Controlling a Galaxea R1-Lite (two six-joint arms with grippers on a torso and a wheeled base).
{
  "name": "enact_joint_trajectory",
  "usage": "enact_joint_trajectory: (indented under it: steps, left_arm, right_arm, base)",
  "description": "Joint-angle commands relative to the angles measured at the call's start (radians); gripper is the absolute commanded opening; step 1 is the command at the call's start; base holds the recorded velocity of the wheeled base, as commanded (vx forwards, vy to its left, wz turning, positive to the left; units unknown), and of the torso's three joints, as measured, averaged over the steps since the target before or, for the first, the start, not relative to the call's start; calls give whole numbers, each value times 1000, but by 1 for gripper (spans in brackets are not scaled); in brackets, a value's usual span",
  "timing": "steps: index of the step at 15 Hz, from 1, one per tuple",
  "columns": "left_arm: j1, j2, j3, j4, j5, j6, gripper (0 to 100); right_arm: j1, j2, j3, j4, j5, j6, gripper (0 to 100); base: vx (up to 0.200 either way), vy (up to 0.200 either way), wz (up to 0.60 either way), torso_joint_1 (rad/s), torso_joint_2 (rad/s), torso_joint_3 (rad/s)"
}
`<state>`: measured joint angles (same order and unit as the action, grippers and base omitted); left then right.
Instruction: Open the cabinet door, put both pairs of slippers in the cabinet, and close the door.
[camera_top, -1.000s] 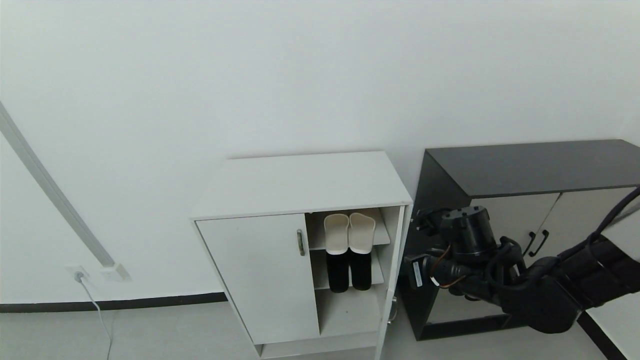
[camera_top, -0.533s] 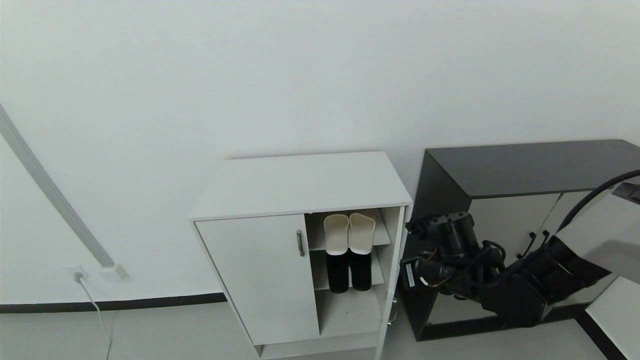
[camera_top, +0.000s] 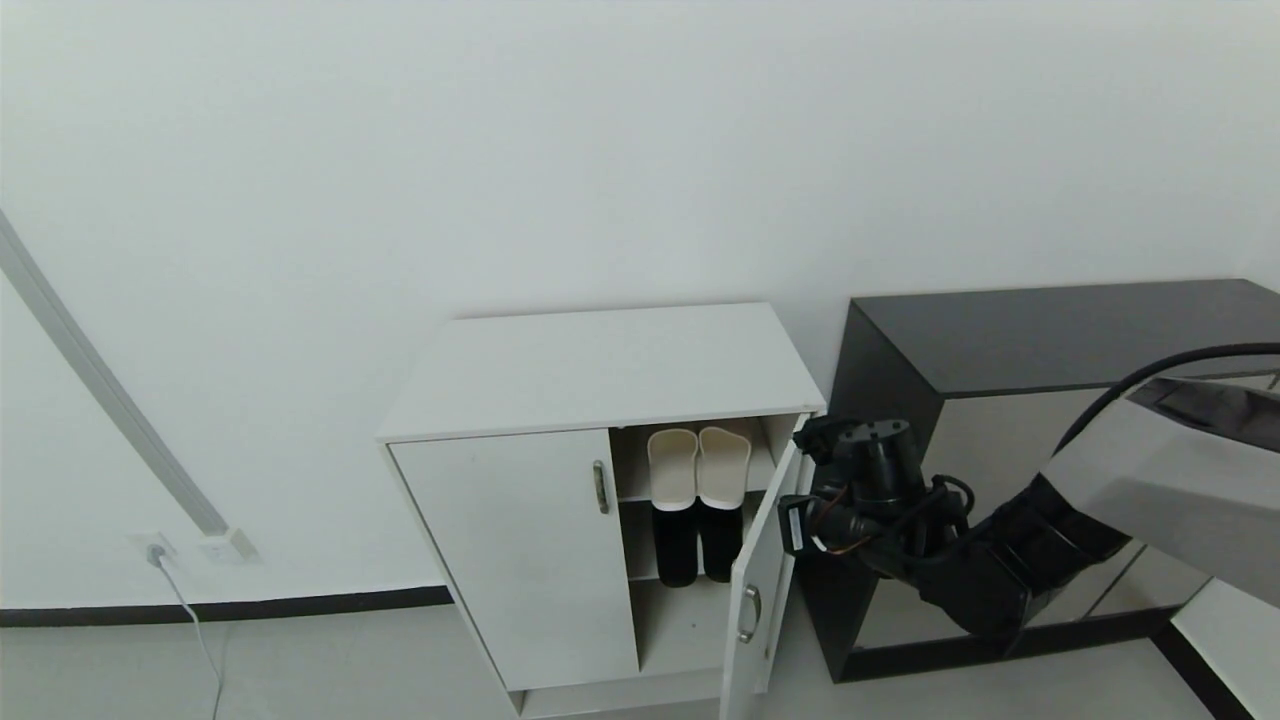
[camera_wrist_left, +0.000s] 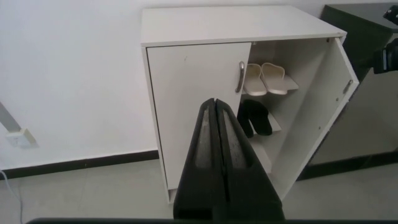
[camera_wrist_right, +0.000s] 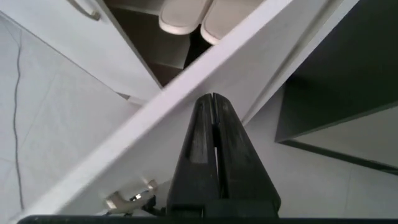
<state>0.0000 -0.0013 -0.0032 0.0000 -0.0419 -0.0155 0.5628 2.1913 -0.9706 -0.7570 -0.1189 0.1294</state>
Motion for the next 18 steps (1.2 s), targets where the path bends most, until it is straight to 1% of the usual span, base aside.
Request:
enact_joint_trajectory:
  steps: [1, 10, 18]
  left_arm:
    - [0, 1, 0, 0, 0, -1, 0]
    - [0, 1, 0, 0, -1, 0, 0]
    - [0, 1, 0, 0, -1, 0, 0]
  right_arm:
    - [-4, 59, -33, -7, -1, -1, 0]
    - [-15, 223, -293, 1, -10, -5, 0]
    - [-35, 288, -393, 12, -21, -5, 0]
  base:
    - [0, 0, 0, 0, 0, 0]
    - [0, 0, 0, 0, 0, 0]
    - [0, 0, 0, 0, 0, 0]
